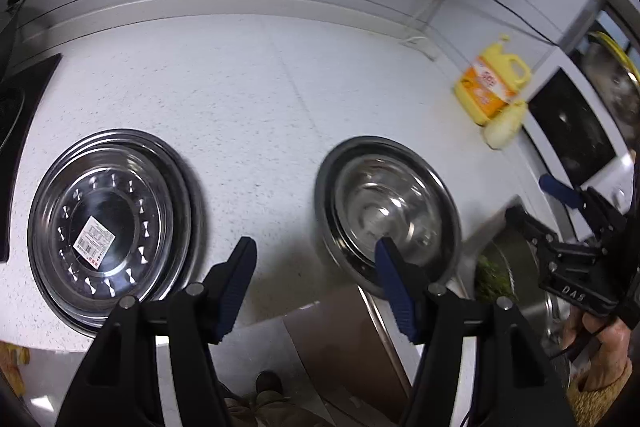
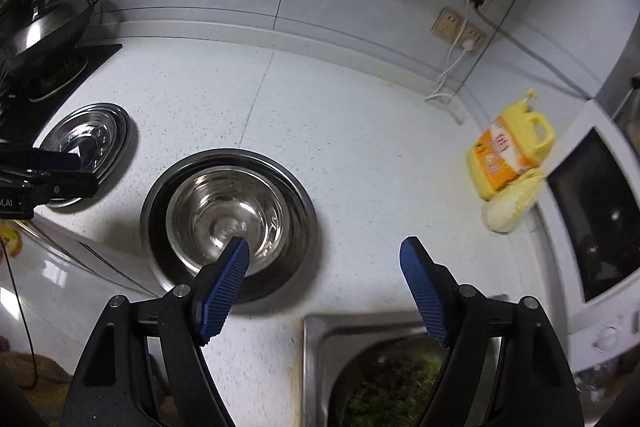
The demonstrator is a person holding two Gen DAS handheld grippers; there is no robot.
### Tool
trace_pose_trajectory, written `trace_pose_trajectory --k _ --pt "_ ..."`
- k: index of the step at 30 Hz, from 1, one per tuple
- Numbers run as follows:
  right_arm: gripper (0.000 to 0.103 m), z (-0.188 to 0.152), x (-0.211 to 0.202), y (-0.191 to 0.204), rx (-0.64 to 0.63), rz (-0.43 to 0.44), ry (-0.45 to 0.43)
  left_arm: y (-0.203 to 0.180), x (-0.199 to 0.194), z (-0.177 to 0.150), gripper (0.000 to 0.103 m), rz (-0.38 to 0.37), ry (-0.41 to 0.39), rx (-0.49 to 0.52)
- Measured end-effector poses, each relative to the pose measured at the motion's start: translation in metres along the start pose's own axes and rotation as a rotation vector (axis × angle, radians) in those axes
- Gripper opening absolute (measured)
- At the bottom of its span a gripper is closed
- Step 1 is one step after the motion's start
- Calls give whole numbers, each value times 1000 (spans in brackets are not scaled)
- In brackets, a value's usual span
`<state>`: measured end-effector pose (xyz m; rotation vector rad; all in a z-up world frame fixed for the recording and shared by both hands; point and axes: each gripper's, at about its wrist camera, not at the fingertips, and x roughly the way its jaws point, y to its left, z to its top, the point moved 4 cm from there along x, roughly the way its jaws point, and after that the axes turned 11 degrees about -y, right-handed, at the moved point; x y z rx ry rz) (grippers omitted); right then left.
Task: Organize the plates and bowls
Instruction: 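Move both tools to the rim of the nested bowl stack, then close both tools on the rim of the nested bowls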
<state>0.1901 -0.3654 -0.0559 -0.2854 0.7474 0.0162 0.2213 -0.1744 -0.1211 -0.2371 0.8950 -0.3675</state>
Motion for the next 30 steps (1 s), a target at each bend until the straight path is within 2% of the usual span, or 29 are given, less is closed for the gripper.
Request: trace_pose_trajectory --k 9,16,18,20,23,26,30 --pt "73 -22 62 -24 90 111 73 7 42 -7 58 87 44 -115" --pt "73 -35 86 -38 148 181 127 15 63 -15 57 155 87 -163" --pt "71 -38 92 -41 178 199 140 17 70 -17 53 148 103 -188" --pt "55 -42 98 -42 204 220 158 17 73 -16 50 135 106 -201" --pt "41 -46 105 -42 246 263 191 15 79 -15 44 116 115 -217" --pt "32 -49 109 -39 275 311 214 14 87 -20 38 89 142 -245" --pt "24 -51 116 -34 296 349 241 10 95 -22 25 58 152 -253"
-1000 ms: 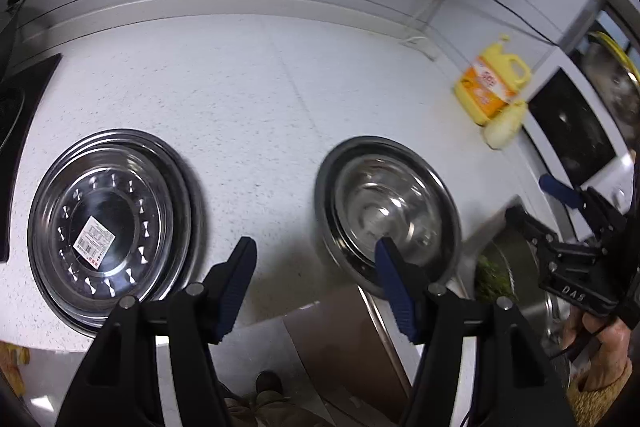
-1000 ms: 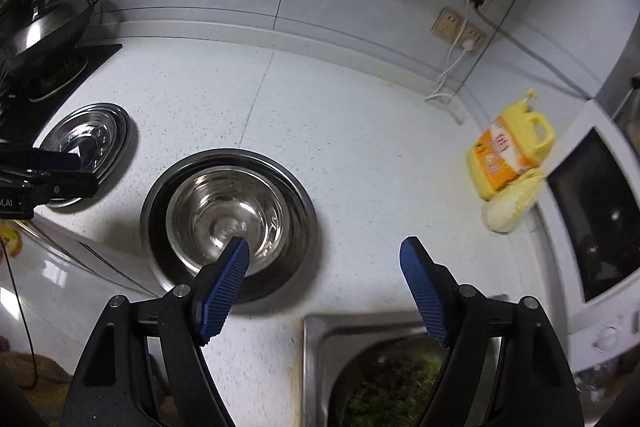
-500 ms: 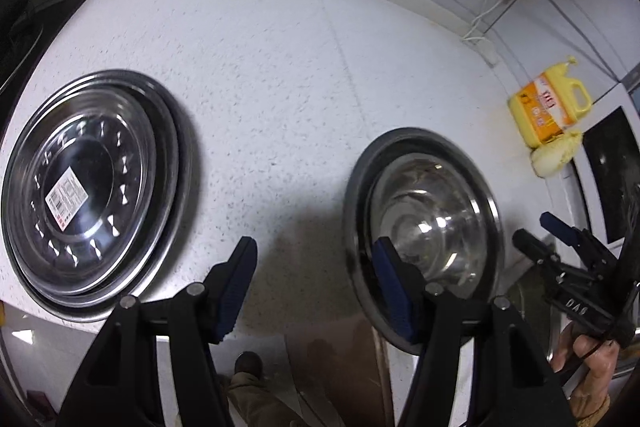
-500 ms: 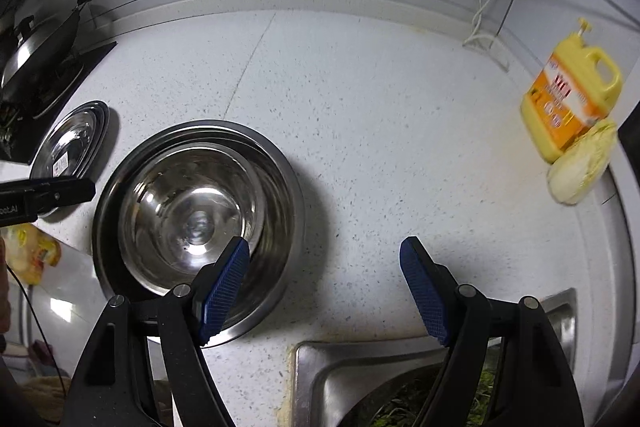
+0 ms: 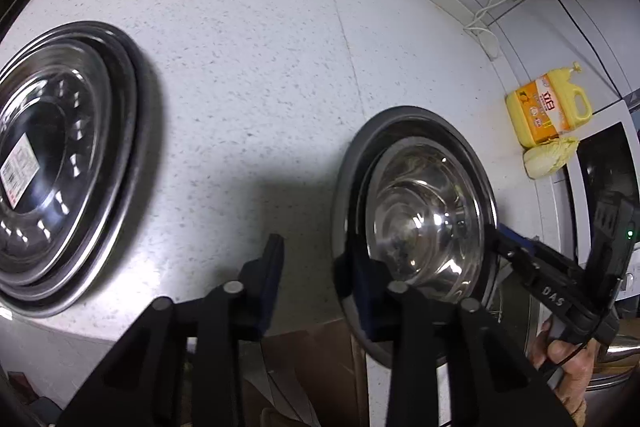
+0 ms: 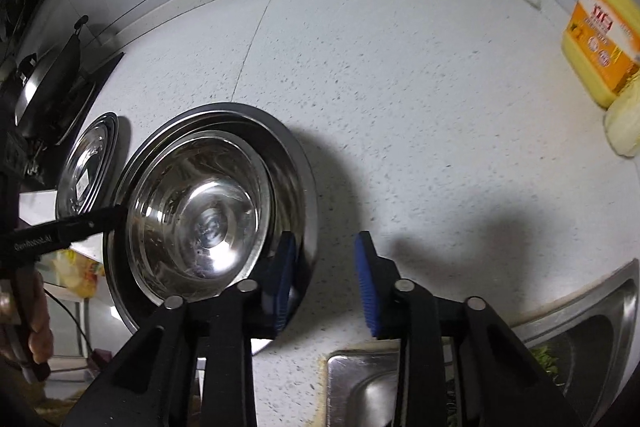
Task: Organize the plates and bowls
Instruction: 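Close both tools on the rim of the nested bowls, then lift the nested bowls with both tools and lower them onto the plate stack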
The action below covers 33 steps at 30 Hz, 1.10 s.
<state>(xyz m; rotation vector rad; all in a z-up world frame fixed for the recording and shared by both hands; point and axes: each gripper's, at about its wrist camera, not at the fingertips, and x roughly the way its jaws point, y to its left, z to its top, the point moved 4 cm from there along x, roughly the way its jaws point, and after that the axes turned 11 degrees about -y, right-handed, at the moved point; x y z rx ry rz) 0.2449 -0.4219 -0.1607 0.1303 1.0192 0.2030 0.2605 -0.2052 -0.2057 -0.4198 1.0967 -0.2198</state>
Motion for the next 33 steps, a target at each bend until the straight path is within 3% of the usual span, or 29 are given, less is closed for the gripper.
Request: trace_pose_trajectory --k 6,21,27,33 --pt "14 -4 12 3 -4 41 45 -7 10 3 10 -51 10 -3" --pt "13 3 13 0 35 46 69 -11 8 9 7 -81 13 -18" --pt "13 17 -5 11 52 33 23 5 -25 28 7 -106 -35 -26" --pt "12 45 -16 68 3 86 -31 62 -92 56 7 -68 -123 -52"
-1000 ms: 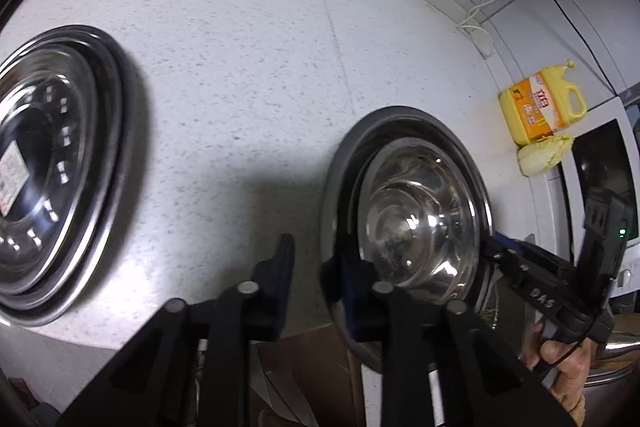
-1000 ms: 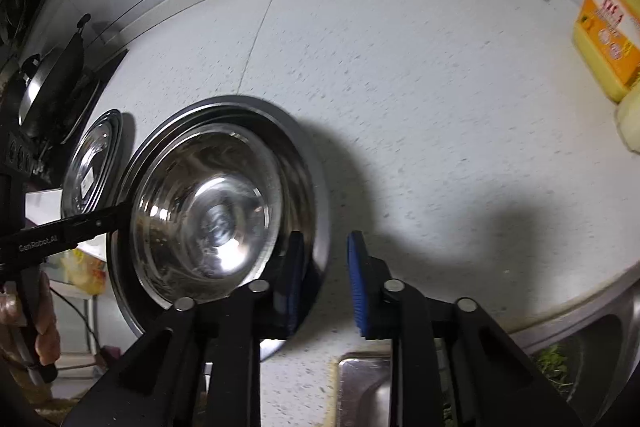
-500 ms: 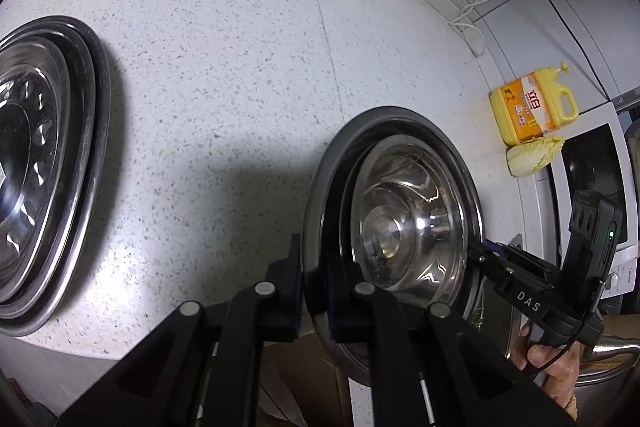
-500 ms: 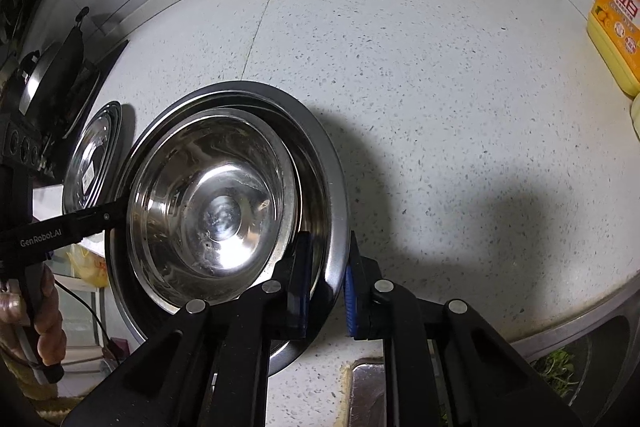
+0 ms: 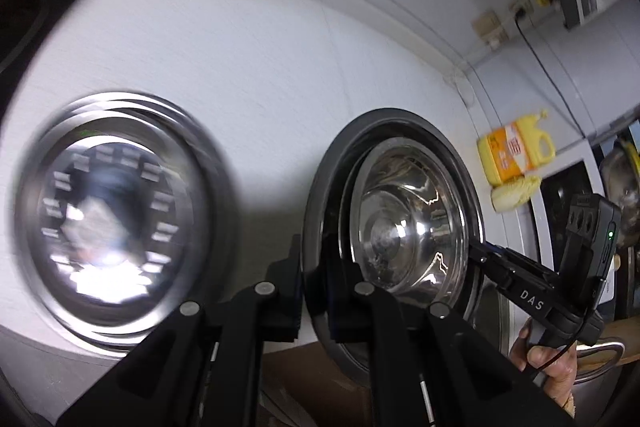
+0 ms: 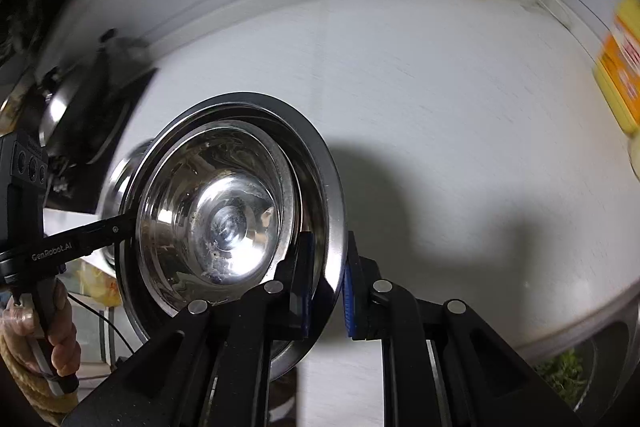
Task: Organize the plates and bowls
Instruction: 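Lift the nested bowls with both tools and lower them onto the plate stack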
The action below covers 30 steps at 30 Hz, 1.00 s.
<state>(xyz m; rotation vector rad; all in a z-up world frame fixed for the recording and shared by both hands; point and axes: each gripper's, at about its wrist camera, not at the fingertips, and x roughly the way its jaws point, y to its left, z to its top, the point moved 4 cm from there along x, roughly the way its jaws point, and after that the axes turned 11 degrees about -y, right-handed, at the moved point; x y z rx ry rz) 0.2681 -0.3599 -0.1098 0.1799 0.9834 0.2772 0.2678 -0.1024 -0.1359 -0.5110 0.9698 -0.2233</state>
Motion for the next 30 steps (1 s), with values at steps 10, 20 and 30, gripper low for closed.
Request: trace_pose_trajectory --k 10,20,30 --pt "12 21 57 137 -113 164 34 130 -70 23 6 126 -68 -117" --pt "12 -5 103 177 -113 154 115 197 -45 6 7 149 12 -161" --pt "29 -6 105 183 -70 107 82 189 -48 15 10 193 -41 -31"
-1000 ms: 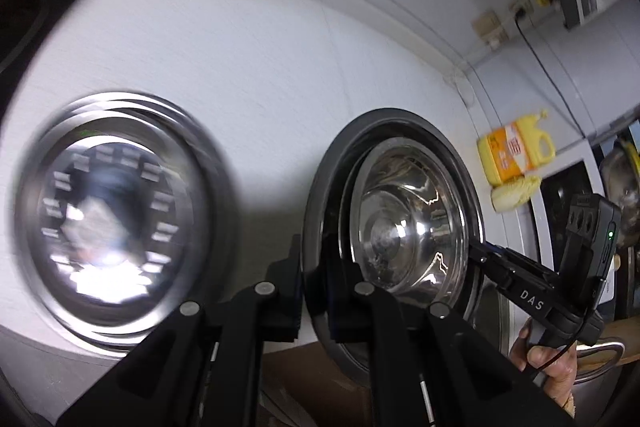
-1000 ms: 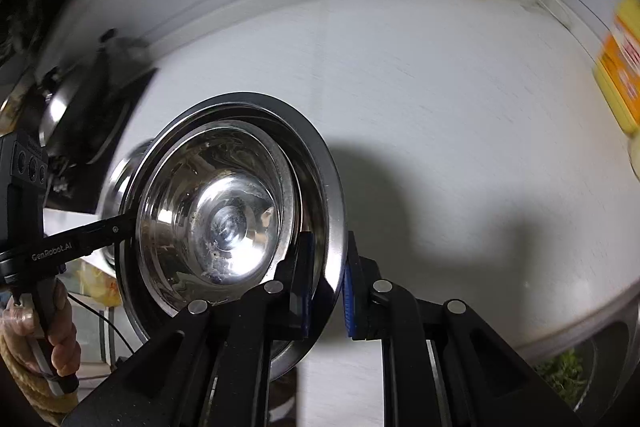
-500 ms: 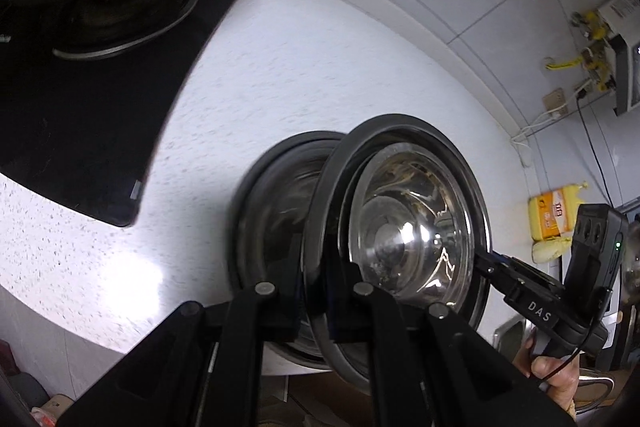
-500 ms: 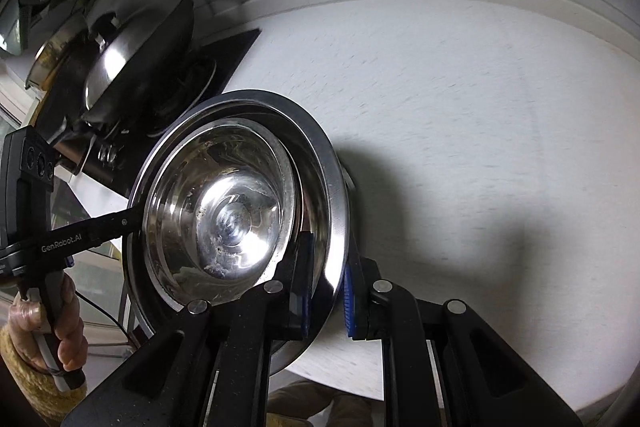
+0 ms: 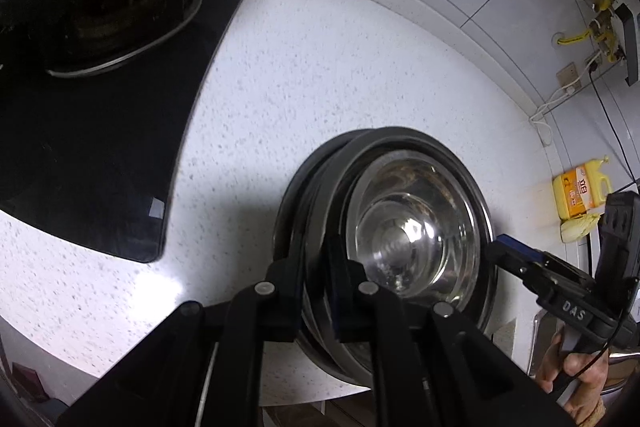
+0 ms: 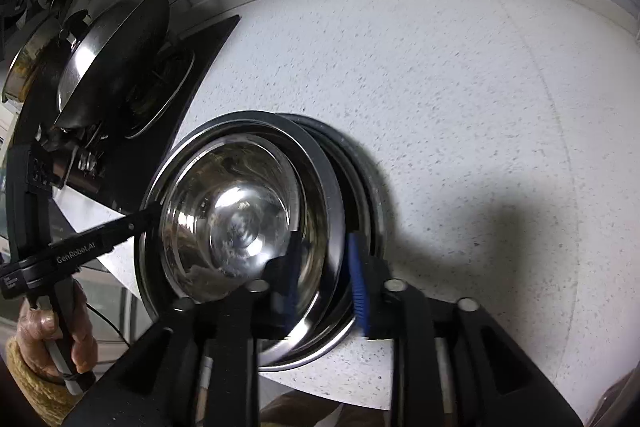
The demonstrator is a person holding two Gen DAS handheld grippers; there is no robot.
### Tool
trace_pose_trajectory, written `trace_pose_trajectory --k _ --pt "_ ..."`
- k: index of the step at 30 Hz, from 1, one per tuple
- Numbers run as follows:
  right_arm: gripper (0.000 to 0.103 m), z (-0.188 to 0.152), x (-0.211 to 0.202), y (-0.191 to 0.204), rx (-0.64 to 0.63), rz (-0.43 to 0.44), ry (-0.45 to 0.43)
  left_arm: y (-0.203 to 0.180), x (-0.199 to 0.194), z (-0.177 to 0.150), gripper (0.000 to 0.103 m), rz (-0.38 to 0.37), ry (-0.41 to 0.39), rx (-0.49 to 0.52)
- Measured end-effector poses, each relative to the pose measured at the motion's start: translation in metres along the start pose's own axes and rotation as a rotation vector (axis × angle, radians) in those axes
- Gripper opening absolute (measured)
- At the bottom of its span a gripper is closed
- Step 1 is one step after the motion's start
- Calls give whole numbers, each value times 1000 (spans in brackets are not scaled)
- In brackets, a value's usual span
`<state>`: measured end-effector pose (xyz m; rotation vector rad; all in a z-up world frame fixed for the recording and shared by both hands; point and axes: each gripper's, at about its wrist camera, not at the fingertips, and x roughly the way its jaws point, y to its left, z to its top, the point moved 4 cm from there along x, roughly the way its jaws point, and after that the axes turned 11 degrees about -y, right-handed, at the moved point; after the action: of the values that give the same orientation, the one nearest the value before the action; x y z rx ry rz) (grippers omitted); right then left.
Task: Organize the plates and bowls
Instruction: 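Lift the nested bowls with both tools and lower them onto the plate stack, then open both tools and pull them back from the stacked bowls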
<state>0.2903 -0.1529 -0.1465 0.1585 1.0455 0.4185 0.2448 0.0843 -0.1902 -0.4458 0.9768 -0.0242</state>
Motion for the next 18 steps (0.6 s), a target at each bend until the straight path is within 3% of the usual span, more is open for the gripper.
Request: trace_pose_trajectory --k 2,12,14,18 --pt "39 -1 -8 2 -19 -21 -28 0 -5 1 10 7 -16 20" --pt "49 -6 -51 22 -115 -121 -187 -17 -50 -5 10 62 -145 134" --pt "58 -8 -60 26 -129 -141 -217 -25 -62 -13 10 83 -163 151" --pt "63 -20 -82 32 -167 -179 -257 -37 -80 -26 10 79 -203 161"
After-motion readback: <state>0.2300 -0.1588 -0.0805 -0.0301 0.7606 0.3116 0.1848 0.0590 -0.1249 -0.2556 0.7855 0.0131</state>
